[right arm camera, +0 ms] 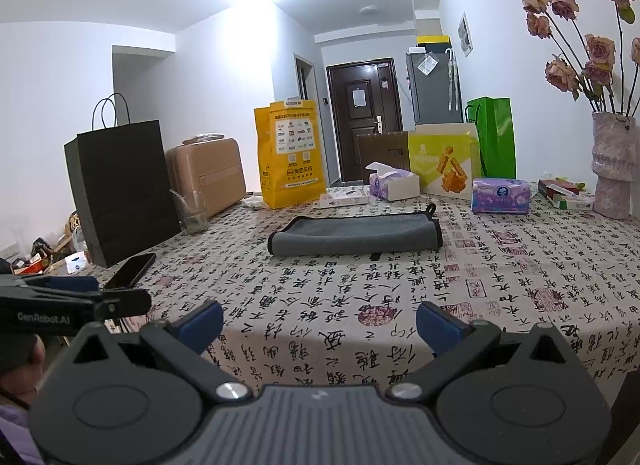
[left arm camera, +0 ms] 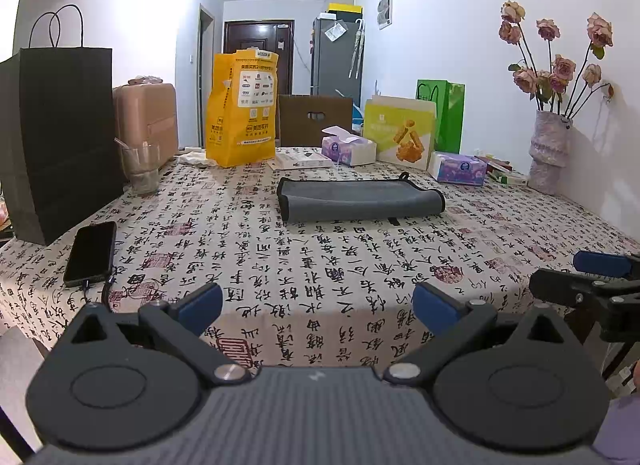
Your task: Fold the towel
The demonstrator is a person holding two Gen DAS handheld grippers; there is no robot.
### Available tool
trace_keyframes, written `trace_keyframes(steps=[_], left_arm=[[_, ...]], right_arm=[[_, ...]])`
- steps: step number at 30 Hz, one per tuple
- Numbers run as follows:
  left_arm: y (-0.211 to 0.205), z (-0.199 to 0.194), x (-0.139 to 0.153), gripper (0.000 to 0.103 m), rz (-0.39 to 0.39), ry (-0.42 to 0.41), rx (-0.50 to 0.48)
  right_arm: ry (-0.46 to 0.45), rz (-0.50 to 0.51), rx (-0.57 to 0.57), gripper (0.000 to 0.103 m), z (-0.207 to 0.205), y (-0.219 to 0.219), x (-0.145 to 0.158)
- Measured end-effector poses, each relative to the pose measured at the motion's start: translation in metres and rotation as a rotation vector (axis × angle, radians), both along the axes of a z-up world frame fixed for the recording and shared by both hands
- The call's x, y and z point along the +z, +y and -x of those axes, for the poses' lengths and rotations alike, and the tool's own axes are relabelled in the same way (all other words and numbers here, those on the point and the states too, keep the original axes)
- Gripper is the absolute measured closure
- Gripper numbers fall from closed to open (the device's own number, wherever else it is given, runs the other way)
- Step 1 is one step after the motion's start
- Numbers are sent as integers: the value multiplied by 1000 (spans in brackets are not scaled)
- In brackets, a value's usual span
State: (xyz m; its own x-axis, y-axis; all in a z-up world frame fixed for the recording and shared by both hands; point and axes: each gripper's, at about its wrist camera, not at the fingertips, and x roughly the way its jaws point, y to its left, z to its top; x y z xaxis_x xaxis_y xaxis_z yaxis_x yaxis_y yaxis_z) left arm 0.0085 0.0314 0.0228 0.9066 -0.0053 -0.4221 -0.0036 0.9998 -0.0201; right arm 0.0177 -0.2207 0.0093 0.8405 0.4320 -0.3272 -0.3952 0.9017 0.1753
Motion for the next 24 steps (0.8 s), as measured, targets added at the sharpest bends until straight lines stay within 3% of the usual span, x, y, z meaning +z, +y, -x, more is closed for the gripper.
trace_keyframes(steps=[24], left_arm=[[-1, 0, -2, 0, 3, 4, -3]], right_arm=[[5, -1, 0, 0, -1, -1, -1]])
